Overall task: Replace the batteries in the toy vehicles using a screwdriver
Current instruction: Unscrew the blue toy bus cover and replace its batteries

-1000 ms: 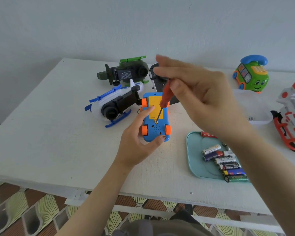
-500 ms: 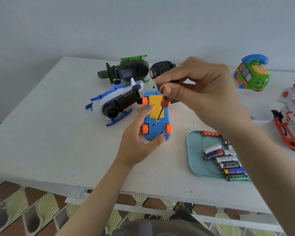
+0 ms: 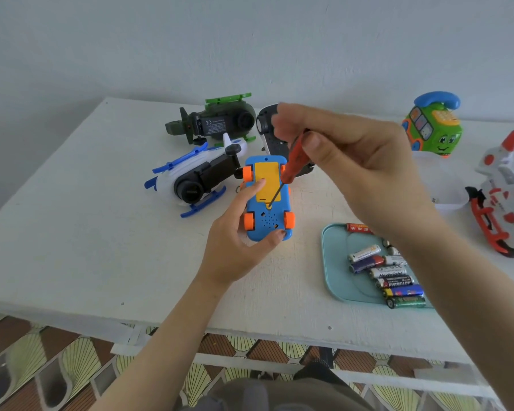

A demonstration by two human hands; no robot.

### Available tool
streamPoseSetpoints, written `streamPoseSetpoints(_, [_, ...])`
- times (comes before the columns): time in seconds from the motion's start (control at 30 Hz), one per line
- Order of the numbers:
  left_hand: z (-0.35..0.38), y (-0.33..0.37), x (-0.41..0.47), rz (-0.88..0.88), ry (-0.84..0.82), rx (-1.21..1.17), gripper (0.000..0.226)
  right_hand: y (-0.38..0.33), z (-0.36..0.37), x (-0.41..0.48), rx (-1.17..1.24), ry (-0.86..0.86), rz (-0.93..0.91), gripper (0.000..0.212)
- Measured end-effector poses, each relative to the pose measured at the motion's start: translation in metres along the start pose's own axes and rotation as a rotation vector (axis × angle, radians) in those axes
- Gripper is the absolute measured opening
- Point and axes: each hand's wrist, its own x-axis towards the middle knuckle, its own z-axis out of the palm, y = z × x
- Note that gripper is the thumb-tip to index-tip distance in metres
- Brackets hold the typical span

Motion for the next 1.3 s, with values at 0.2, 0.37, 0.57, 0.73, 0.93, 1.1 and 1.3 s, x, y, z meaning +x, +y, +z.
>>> streamPoseSetpoints(0.2, [0.000,0.000,-0.001,0.002,0.008,0.010,0.065,0.001,0.005,0.003,-0.409,0.081,-0.128,0.016])
streamPoseSetpoints(0.37, [0.000,0.001,0.000,0.014,0.001,0.020,0.064,0.006,0.006,0.005,-0.385,0.019,-0.149,0.029])
streamPoseSetpoints(0.57, [0.000,0.000,0.001,0.023,-0.006,0.017,0.065,0.003,0.010,0.006,-0.098,0.108,-0.073,0.019])
streamPoseSetpoints(0.73, [0.000,-0.001,0.002,0.018,-0.014,-0.003,0.065,0.014,0.011,0.003,-0.558,0.215,-0.251,0.030])
streamPoseSetpoints(0.93, [-0.001,0.000,0.002,0.025,-0.005,0.029,0.063,0.001,0.011,0.006,-0.048,-0.028,-0.016,0.041])
streamPoseSetpoints(1.1, [-0.001,-0.003,0.001,0.023,0.007,0.055,0.063,-0.003,0.009,0.011,-0.118,-0.035,-0.039,0.032])
streamPoseSetpoints(1.3, [0.000,-0.005,-0.001,0.028,0.012,0.090,0.064,-0.002,0.014,0.008,-0.353,0.105,-0.144,0.016])
